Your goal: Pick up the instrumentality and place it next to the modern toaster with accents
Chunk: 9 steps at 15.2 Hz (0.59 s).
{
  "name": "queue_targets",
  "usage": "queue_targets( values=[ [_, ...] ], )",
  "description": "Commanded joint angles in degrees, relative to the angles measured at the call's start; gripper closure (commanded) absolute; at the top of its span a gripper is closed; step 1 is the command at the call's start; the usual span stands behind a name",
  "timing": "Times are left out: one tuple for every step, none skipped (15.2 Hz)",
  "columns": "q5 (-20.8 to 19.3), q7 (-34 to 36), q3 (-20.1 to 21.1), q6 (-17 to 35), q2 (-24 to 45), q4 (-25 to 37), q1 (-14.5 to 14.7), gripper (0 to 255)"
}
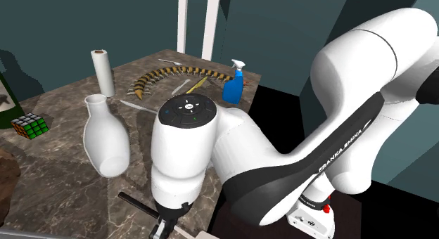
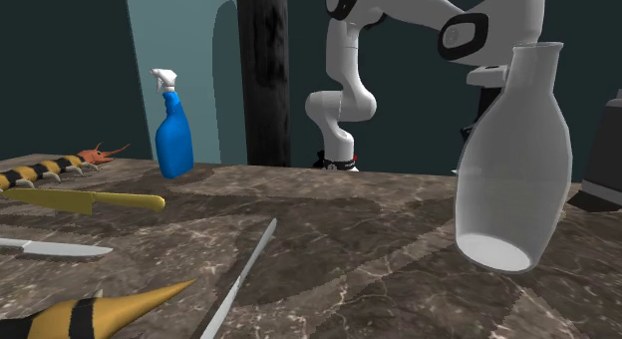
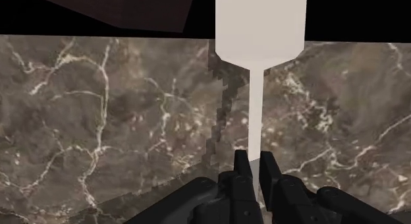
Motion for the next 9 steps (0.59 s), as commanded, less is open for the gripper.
queue_targets(
  values=[
    [-0.9,0.5,0.0,1.5,1.1,-0.6,0.0,255],
    [-1.3,0.9,0.1,2.2,1.5,-1.0,0.0,255],
    [-1.3,0.9,0.0,2.2,1.5,-1.0,0.0,255],
    [-1.3,0.9,0.0,2.2,1.5,-1.0,0.0,255],
    [-1.3,0.9,0.0,2.2,1.5,-1.0,0.0,255],
    [-1.3,0.9,0.0,2.2,1.5,-1.0,0.0,255],
    [-1.3,0.9,0.0,2.2,1.5,-1.0,0.0,255],
    [-1.3,0.9,0.0,2.2,1.5,-1.0,0.0,255],
    [-1.3,0.9,0.0,2.2,1.5,-1.0,0.0,255]
  ],
)
